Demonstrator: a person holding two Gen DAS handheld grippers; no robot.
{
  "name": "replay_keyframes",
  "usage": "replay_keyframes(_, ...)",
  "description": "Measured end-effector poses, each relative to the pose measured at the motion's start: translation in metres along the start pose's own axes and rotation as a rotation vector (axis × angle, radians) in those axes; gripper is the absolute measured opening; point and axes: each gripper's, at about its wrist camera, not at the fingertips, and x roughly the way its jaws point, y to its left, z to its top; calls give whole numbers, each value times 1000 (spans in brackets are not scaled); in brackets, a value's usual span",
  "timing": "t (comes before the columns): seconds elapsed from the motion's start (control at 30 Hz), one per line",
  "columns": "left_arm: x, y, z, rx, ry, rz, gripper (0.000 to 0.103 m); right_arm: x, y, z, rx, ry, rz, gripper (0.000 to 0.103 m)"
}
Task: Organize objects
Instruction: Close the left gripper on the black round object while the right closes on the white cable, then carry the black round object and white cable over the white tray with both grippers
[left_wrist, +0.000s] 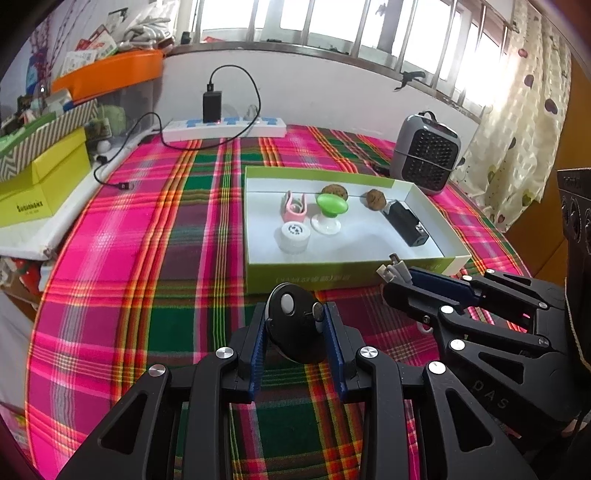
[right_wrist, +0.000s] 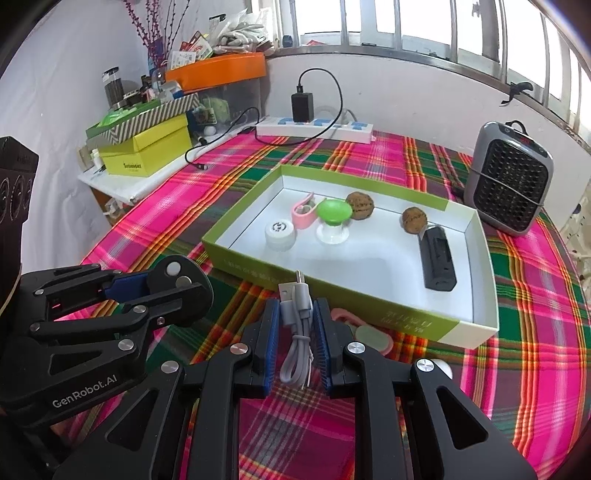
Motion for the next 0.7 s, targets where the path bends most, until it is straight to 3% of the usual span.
replay_keyframes(0.7, 10, -22, 30, 61, -38, -11, 27, -7, -38, 22, 59, -44, -42, 20)
